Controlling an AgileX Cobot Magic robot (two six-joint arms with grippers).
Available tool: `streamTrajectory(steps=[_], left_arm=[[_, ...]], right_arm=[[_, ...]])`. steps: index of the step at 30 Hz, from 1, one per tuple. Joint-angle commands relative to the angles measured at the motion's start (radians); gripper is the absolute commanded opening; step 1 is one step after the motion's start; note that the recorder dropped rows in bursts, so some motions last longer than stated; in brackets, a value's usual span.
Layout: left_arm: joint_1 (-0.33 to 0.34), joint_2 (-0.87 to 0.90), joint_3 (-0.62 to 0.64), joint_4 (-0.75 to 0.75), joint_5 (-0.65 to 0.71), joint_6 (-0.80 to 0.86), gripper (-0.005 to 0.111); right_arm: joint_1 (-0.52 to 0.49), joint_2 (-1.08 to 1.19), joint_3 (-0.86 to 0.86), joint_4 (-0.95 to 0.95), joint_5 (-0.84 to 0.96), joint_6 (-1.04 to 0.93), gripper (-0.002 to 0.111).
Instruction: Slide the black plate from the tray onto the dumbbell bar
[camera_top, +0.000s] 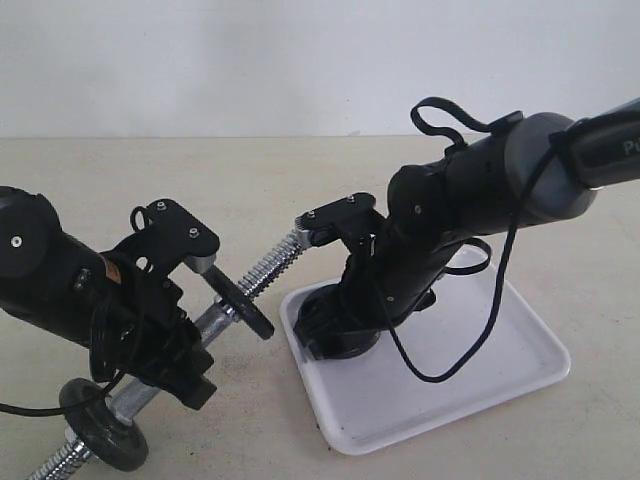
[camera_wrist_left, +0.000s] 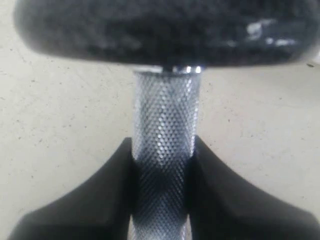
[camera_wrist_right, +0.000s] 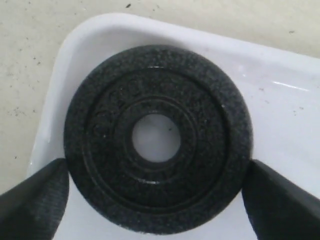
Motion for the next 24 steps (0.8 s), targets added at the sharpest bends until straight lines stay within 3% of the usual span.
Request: streamTrajectory(steps=[1,3,5,7,14,24], left_arm=[[0.002,-0.058,-0.031,-0.034,-0.124,-0.002,0.004],[0.002,-0.058,-0.031,-0.034,-0.124,-0.002,0.004],[0.002,-0.058,-0.031,-0.034,-0.122,-0.002,0.004],[0.002,-0.058,-0.031,-0.034,-0.122,-0.002,0.004],[0.002,-0.058,-0.031,-0.034,-0.113,-0.002,0.004],[0.002,-0.058,-0.031,-0.034,-0.115,-0.002,0.004]], right_arm=[[0.0,0.024,0.004,-0.029,0.005,0.0,0.081],[0.0,0.024,0.004,-0.047,0.027,0.0,0.068],[0.0,0.024,0.004,-0.076,0.062,0.0,0.045],[0.0,0.024,0.004,-0.122,0.119,0.0,0.033],[0.0,0.024,0.004,-0.436,0.343,0.252,0.033],[0.0,0.001,-0.017,-0.478,0.355,0.306,0.032]])
